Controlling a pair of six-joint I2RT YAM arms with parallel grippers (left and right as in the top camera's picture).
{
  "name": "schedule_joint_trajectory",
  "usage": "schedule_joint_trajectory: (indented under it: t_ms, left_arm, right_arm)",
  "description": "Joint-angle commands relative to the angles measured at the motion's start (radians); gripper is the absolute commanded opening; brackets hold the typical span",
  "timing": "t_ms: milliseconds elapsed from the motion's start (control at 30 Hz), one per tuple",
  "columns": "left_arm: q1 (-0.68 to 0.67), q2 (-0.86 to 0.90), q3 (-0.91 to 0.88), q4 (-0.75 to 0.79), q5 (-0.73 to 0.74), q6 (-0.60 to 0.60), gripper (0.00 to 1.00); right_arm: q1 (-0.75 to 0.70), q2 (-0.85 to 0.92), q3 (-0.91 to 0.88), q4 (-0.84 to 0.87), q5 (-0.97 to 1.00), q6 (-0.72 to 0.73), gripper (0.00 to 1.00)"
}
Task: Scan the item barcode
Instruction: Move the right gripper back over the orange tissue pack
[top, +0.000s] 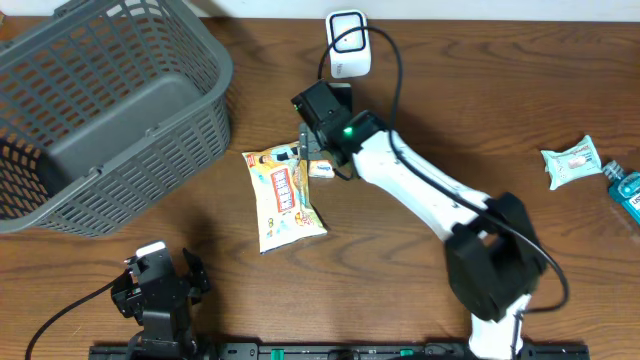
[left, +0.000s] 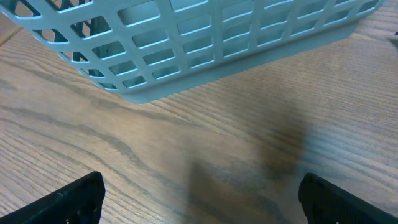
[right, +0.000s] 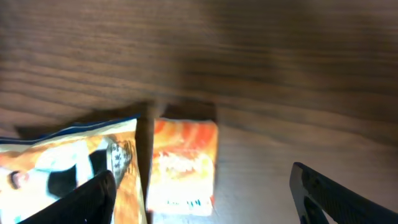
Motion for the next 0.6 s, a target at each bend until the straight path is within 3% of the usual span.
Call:
schedule_joint_trajectory:
  t_ms: [0, 267, 567]
  left_arm:
    - [-0.002, -0.006, -0.019, -0.043, -0.002, -0.009, 1.0]
    - [-0.002, -0.006, -0.019, -0.043, -0.002, -0.009, 1.0]
    - [-0.002, -0.006, -0.019, -0.043, -0.002, -0.01, 1.0]
  right_arm:
    - [-0.003, 0.054, -0.002, 0.037, 0.004, -0.024, 0.82]
    - [0.0, 0.12, -0.002, 0.135, 0.011, -0.025, 0.72]
    - [0.027, 0.182, -0.002, 0.158, 0.102, -0.026, 0.68]
